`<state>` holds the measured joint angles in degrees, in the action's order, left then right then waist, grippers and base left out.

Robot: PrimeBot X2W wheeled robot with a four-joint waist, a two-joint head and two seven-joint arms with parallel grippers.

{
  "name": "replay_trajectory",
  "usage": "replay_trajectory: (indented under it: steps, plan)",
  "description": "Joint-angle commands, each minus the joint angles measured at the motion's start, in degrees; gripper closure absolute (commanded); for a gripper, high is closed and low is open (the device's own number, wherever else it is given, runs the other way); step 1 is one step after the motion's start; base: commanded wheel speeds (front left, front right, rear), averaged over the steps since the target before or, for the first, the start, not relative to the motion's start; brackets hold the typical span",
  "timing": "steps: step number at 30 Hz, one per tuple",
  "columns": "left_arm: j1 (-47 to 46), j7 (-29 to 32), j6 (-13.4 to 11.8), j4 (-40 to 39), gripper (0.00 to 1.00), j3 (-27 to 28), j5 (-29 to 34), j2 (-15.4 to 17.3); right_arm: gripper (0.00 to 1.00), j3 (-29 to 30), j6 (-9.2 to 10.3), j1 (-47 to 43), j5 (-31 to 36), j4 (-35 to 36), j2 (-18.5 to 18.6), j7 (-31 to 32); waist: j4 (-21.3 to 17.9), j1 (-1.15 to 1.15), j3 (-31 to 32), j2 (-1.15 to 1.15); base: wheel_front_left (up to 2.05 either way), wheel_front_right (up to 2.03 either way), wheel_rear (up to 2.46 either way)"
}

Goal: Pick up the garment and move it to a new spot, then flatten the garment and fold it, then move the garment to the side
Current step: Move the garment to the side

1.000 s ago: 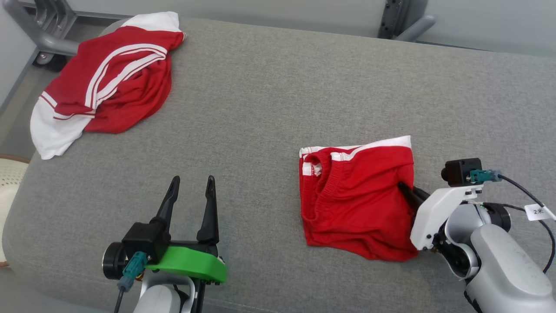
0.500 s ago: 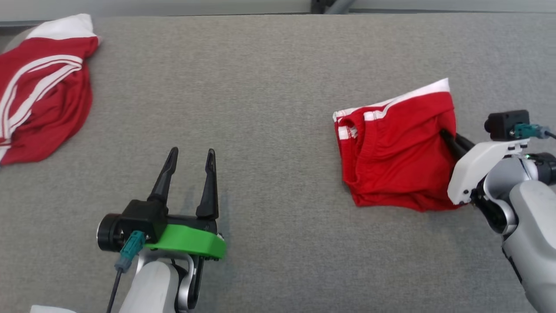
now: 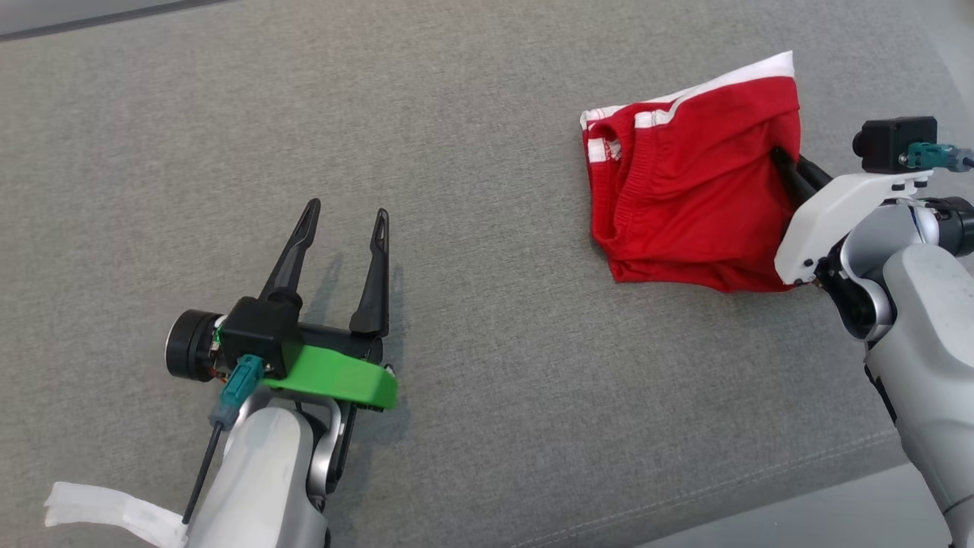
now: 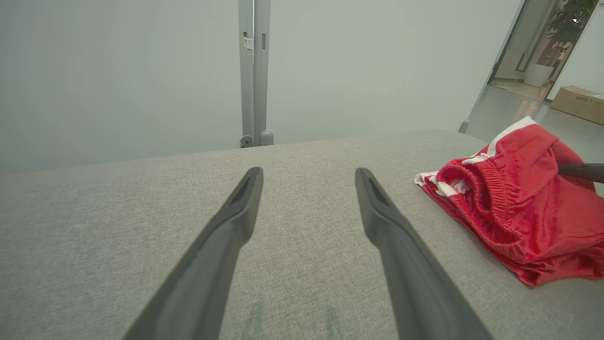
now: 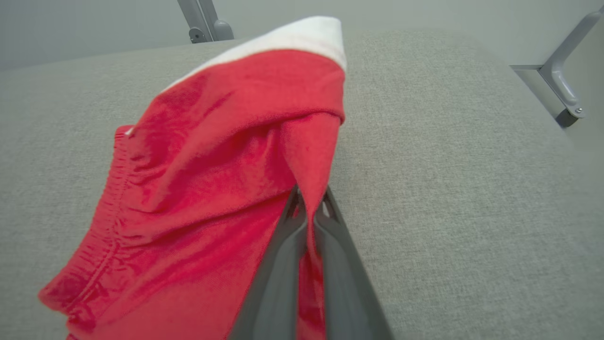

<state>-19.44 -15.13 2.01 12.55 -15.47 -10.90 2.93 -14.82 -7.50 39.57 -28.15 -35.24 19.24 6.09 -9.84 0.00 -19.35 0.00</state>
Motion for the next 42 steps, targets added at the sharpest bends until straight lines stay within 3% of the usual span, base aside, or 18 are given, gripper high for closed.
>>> replay_trajectory:
  steps: [1, 11, 18, 21, 35, 36, 37, 42]
  plan:
    - [-1.1, 0.0, 0.3, 0.2, 0.00, -0.1, 0.4, 0.4, 1.00, -0.2, 0.02, 1.5, -0.4, -1.1, -0.1, -0.9, -4.1, 0.00, -3.0, 0.00, 0.00, 0.00, 0.00]
    - [-1.8, 0.0, 0.0, -0.7, 0.00, 0.1, 1.5, 1.0, 1.00, 0.3, 0.02, 9.9, 1.1, -9.1, 1.7, -4.4, -1.4, 0.00, -4.9, 0.00, 0.00, 0.00, 0.00]
    - [-1.8, 0.0, -0.5, -2.4, 0.00, 0.4, 1.9, 1.6, 1.00, 4.0, 0.02, 15.9, 3.8, -17.0, 5.3, -6.0, 1.9, 0.00, -7.3, 0.00, 0.00, 0.00, 0.00]
    - [-2.0, 0.0, -0.6, -3.3, 0.00, 0.1, 2.1, 1.8, 1.00, 5.6, 0.02, 18.9, 7.1, -21.2, 8.1, -7.3, 3.4, 0.00, -8.8, 0.00, 0.00, 0.00, 0.00]
    - [-2.6, 0.1, -1.0, -4.8, 0.00, -1.2, 2.3, 2.1, 1.00, 11.9, 0.05, 25.7, 17.1, -33.3, 11.4, -13.5, 5.8, 0.00, -11.3, 0.00, 0.00, 0.00, 0.00]
    - [-2.6, 0.1, -1.1, -4.7, 0.00, -1.3, 2.4, 2.1, 0.72, 12.2, 0.05, 25.9, 18.1, -33.9, 11.5, -14.4, 5.8, 0.00, -11.3, 0.00, 0.00, 0.00, 0.00]
    - [-2.6, 0.1, -1.1, -4.5, 0.00, -1.5, 2.4, 2.1, 0.00, 12.7, 0.05, 26.0, 19.1, -34.5, 11.3, -15.4, 5.9, 0.00, -11.1, 0.00, 0.00, 0.00, 0.00]
    - [-2.1, 0.0, -1.5, -3.9, 0.00, -1.8, 1.9, 1.9, 0.00, 15.5, 0.05, 25.5, 23.5, -36.1, 10.2, -18.9, 5.7, 0.00, -10.0, 0.00, 0.00, 0.00, 0.00]
